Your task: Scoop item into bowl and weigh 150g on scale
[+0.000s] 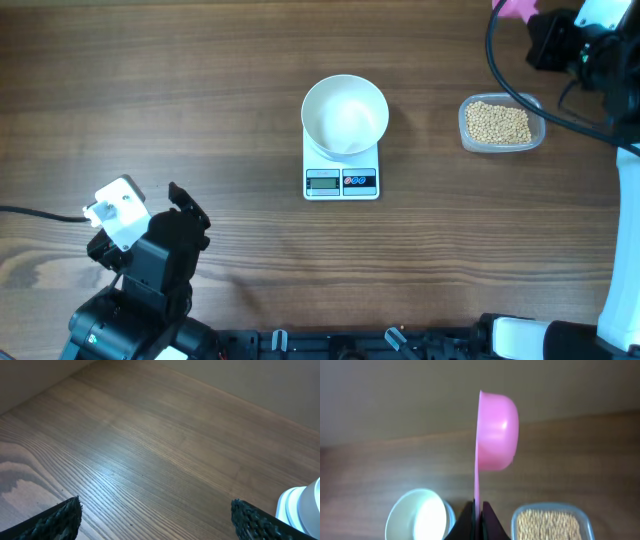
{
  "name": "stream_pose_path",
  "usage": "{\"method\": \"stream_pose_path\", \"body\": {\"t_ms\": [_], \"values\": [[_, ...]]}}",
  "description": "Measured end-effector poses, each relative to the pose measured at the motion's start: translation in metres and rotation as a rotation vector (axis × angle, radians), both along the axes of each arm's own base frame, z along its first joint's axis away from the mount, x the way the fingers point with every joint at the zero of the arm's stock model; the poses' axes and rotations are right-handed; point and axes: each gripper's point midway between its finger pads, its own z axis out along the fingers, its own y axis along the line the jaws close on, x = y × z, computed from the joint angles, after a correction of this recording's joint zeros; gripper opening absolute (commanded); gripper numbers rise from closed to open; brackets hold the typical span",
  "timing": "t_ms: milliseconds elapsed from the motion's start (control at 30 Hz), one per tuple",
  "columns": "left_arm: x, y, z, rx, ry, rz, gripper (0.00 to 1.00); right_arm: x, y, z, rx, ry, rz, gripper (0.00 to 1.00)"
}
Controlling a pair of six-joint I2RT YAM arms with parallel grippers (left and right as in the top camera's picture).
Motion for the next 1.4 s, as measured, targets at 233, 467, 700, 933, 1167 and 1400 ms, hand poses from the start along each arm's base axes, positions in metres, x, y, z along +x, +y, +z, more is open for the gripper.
{"method": "stream_pose_path", "body": {"t_ms": [233, 467, 700, 933, 1167, 1400], "values": [[0.000, 0.000, 0.000, 0.000, 0.000, 0.000, 1.00, 0.006, -0.001, 0.010, 0.032, -0.039, -0.023, 0.04], [0.008, -0.008, 0.006, -0.044, -0.044, -0.018, 1.00, 0.003, 0.000, 0.004, 0.049, -0.007, -0.033, 0.04], [0.037, -0.029, 0.035, -0.185, -0.223, -0.054, 1.00, 0.003, -0.002, -0.003, -0.016, 0.001, 0.002, 0.04], [0.090, 0.006, 0.049, -0.233, -0.360, 0.146, 1.00, 0.021, -0.007, -0.027, -0.030, 0.055, -0.005, 0.04], [0.124, -0.062, 0.026, -0.470, -0.159, -0.281, 1.00, 0.021, -0.007, -0.027, -0.031, 0.053, -0.005, 0.04], [0.094, -0.109, 0.003, -0.638, 0.038, -0.487, 1.00, 0.016, -0.006, -0.034, -0.026, 0.090, -0.004, 0.04]]}}
